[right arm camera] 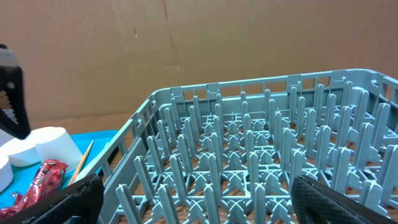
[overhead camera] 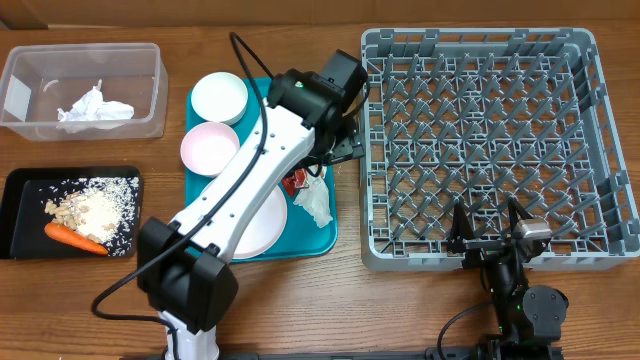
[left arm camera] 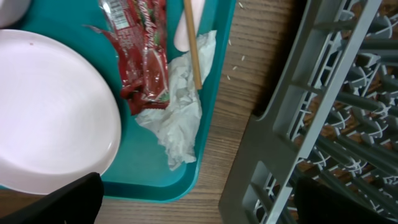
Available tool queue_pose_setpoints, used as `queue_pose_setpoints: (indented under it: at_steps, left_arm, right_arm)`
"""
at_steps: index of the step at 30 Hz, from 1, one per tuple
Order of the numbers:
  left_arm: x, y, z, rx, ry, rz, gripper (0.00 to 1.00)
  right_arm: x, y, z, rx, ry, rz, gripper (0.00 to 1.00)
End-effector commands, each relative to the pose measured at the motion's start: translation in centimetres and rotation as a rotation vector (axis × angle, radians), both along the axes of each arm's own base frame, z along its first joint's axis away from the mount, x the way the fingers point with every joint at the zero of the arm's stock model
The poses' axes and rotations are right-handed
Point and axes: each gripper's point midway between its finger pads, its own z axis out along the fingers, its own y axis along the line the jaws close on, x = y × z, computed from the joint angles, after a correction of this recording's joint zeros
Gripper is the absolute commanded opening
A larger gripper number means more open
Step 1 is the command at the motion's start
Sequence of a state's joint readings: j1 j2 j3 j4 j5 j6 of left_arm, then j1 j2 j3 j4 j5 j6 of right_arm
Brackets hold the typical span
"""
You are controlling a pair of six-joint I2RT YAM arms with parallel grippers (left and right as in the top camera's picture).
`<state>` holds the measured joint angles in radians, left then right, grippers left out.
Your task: Sort waste into correct bins and load items into the dishwasher rack
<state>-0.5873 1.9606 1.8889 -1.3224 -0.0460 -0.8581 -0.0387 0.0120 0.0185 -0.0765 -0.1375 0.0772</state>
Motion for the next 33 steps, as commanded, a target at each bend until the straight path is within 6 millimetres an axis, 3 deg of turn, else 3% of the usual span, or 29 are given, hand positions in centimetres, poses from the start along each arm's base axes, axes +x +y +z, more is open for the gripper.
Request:
queue_pose_setpoints:
  at_steps: [1, 9, 15, 20, 33]
  left_arm:
    - [-0.3, -1.5, -1.8, -0.013, 0.042, -0.041, 1.00]
    - [0.4, -3.7, -3.3, -0.037, 0.025, -0.017, 1.00]
    - [1.7, -4.6, -5.7, -0.030, 0.016, 0.004, 1.00]
    - [3.2, -2.2, -7.1, 0.076, -0.018, 0.053, 1.00]
    - [6.4, 5.2, -7.3, 0.117, -0.001, 0.222, 1.00]
  right_arm:
    - [0.0, -0.3, -0.2, -0.006, -0.003, -0.013, 1.00]
    - [0.0, -0.3, -0.2, -0.007, -0.003, -0.013, 1.00]
    - [0.0, -0.3, -0.2, -0.006, -0.003, -0.013, 1.00]
    - [0.0, -0.3, -0.2, -0.007, -0.003, -0.013, 1.00]
    - [0.0, -0.3, -0.2, -0.006, -0.003, -0.013, 1.00]
